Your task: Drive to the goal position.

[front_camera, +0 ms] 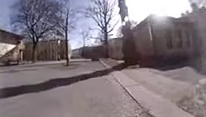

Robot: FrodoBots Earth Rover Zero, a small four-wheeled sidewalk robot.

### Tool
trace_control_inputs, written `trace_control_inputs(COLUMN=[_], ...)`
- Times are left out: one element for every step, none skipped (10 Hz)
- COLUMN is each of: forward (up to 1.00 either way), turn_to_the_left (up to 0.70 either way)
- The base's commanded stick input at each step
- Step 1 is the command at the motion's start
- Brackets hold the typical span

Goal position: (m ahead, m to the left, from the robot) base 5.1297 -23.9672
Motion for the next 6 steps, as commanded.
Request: trace_control_inputs(forward=[0.85, 0.85, 0.85, 0.85, 0.85, 0.85], turn_to_the_left=[-0.34, -0.34, -0.34, -0.34, -0.16, 0.0])
